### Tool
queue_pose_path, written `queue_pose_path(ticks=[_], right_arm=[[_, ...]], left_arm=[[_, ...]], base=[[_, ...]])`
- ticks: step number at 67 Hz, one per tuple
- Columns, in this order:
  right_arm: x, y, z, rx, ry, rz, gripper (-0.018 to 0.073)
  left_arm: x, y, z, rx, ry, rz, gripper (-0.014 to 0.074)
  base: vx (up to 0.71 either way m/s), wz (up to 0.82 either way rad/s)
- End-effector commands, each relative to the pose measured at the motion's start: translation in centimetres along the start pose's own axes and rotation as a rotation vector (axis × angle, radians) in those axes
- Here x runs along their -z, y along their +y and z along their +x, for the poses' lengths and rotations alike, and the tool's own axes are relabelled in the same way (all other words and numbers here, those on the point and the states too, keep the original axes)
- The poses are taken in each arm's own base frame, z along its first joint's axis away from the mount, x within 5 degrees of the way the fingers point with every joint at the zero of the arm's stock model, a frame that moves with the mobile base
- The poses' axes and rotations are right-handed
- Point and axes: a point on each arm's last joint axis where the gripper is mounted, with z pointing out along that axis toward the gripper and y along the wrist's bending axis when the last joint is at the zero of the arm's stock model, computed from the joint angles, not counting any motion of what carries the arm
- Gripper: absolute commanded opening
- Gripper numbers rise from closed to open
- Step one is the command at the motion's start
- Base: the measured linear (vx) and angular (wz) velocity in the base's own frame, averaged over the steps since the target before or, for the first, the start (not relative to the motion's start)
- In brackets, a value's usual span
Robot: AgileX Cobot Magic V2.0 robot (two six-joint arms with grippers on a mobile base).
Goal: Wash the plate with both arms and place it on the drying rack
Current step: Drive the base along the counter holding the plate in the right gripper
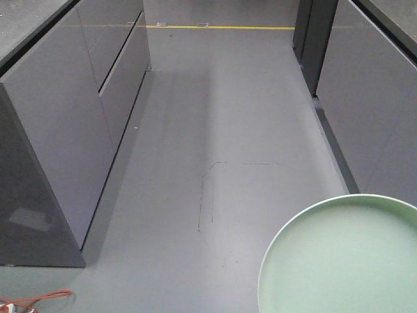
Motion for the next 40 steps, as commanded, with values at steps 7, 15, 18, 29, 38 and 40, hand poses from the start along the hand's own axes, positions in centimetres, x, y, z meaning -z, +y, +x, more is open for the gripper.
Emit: queue_pose_path(ticks=[7,15,18,29,38,40], right_arm=[[0.31,0.06,-1.26,-0.007,-0.084,0.006,-0.0001],[0.31,0.06,-1.26,-0.007,-0.084,0.006,-0.0001],[0.31,0.06,-1.26,-0.007,-0.084,0.006,-0.0001],[0.31,0.06,-1.26,-0.007,-0.084,0.006,-0.0001],[0.31,0.06,-1.26,-0.007,-0.084,0.006,-0.0001],[0.31,0.06,-1.26,-0.007,-0.084,0.006,-0.0001]], left_arm=[[0.31,-0.04,-1.43,0.009,-0.108,0.006,-0.0007],[0.31,-0.09,-1.42,0.008,-0.107,0.015,-0.0007],[0.31,-0.12,-1.42,0.008,-0.107,0.021,-0.0007],[0.31,-0.12,-1.42,0.008,-0.107,0.021,-0.0007],[0.31,-0.12,-1.42,0.008,-0.107,0.021,-0.0007],[0.31,-0.12,-1.42,0.008,-0.107,0.021,-0.0007]], base=[[0.11,0.14],[0.13,0.11],[0.14,0.09],[0.16,0.05],[0.18,0.02],[0.19,0.02]])
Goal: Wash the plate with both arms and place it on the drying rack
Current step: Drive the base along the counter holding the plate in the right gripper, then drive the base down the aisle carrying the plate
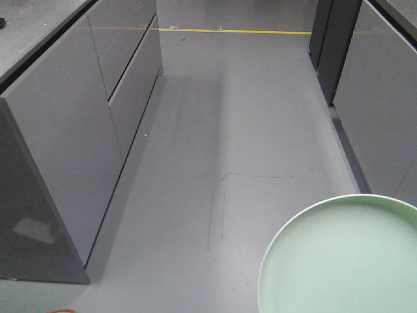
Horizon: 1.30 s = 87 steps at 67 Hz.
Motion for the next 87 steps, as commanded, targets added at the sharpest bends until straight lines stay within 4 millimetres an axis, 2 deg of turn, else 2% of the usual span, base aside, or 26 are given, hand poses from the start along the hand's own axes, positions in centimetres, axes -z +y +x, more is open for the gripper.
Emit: queue_pose_path(ticks=[1,87], right_arm=[[0.31,0.06,-1.26,-0.007,-0.084,0.006,-0.0001],[0.31,0.06,-1.26,-0.007,-0.084,0.006,-0.0001]], left_arm=[[0.30,-0.06,-1.42,0.009,-0.107,0.010,-0.0007],[0.30,-0.06,-1.42,0.009,-0.107,0.010,-0.0007]], base=[[0.19,0.02],[0.22,0.00]])
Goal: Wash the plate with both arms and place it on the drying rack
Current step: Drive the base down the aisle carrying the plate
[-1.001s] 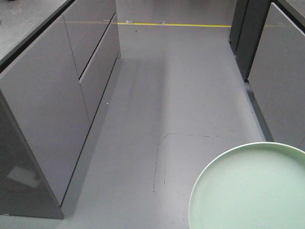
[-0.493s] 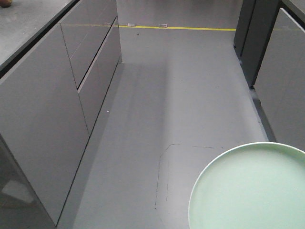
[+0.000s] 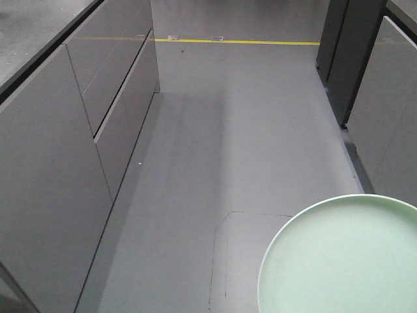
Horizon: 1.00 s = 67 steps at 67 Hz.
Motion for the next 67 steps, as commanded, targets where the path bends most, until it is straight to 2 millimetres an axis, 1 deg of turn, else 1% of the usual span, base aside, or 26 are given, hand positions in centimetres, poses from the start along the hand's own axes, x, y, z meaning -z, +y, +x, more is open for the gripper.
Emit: queue_pose_path(ticks=[1,67], right_arm=[[0.31,0.06,-1.26,-0.007,-0.084,0.006,-0.0001],[0.31,0.06,-1.26,-0.007,-0.084,0.006,-0.0001]], left_arm=[[0.30,-0.06,-1.42,0.009,-0.107,0.010,-0.0007],[0.30,-0.06,-1.42,0.009,-0.107,0.010,-0.0007]], base=[[0.22,-0.06],[0.23,-0.07]])
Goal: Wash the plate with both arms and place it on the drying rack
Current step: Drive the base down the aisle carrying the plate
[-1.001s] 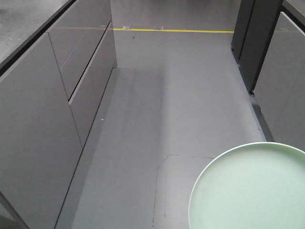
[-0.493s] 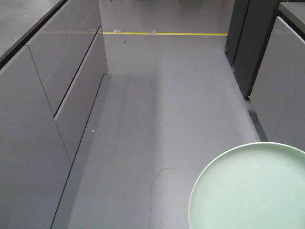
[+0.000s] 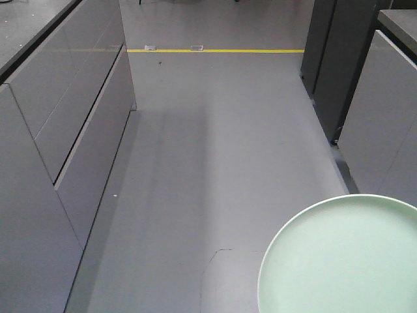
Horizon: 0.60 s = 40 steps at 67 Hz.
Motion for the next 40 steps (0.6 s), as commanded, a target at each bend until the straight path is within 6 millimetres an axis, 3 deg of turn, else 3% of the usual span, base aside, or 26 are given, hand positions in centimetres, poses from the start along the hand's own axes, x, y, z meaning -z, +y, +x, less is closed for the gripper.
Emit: queue_pose_path(ticks=[1,40], right_arm=[[0.31,0.07,-1.26,-0.006,-0.084,0.006,-0.0001],[0.31,0.07,-1.26,-0.006,-0.084,0.006,-0.0001]], left_arm=[[0.30,-0.06,-1.42,0.009,-0.107,0.010,-0.0007],[0.30,-0.06,-1.42,0.009,-0.107,0.010,-0.0007]], base=[[0.22,-0.05],[0.21,-0.02]])
